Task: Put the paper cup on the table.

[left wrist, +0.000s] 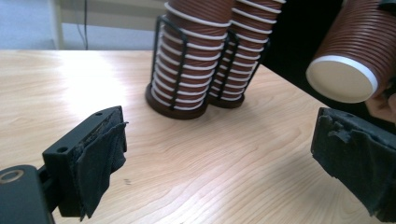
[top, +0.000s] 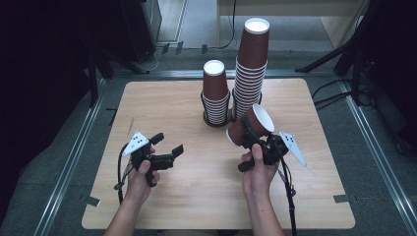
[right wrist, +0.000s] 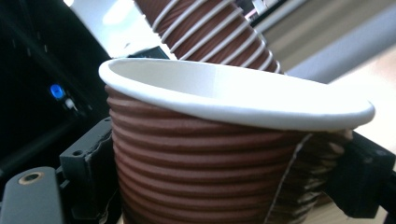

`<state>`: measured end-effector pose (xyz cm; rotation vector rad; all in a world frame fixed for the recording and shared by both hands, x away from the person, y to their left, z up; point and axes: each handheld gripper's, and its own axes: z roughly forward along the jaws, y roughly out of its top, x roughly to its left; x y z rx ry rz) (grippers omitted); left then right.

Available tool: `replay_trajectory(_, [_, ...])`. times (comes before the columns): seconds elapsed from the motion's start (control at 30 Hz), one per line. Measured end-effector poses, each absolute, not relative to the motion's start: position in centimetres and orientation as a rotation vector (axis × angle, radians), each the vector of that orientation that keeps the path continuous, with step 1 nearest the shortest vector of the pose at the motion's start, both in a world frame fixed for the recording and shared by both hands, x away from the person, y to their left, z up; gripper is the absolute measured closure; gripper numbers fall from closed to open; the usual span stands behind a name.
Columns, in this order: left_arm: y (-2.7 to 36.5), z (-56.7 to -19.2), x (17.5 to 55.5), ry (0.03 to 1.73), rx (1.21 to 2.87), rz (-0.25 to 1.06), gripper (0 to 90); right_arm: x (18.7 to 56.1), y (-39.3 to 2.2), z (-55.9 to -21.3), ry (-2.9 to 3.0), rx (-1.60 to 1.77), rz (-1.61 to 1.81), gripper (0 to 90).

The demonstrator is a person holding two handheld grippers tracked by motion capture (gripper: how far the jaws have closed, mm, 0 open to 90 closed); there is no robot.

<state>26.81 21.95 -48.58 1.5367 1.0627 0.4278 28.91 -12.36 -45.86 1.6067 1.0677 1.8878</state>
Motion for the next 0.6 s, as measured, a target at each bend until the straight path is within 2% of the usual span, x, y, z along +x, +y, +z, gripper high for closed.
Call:
replay_trajectory(0.37, [24.6,-50.1,26.4,1.143,1.531,0.461,5.5,28.7,-12.9,-46.2,1.352,1.290,1.630,11.5])
replay_trajectory(0.6, [25.8,-50.8,26.1,1.190,1.530,0.481,5.5,29.4,-14.4,-46.8,1.367,1.170,1.596,11.7])
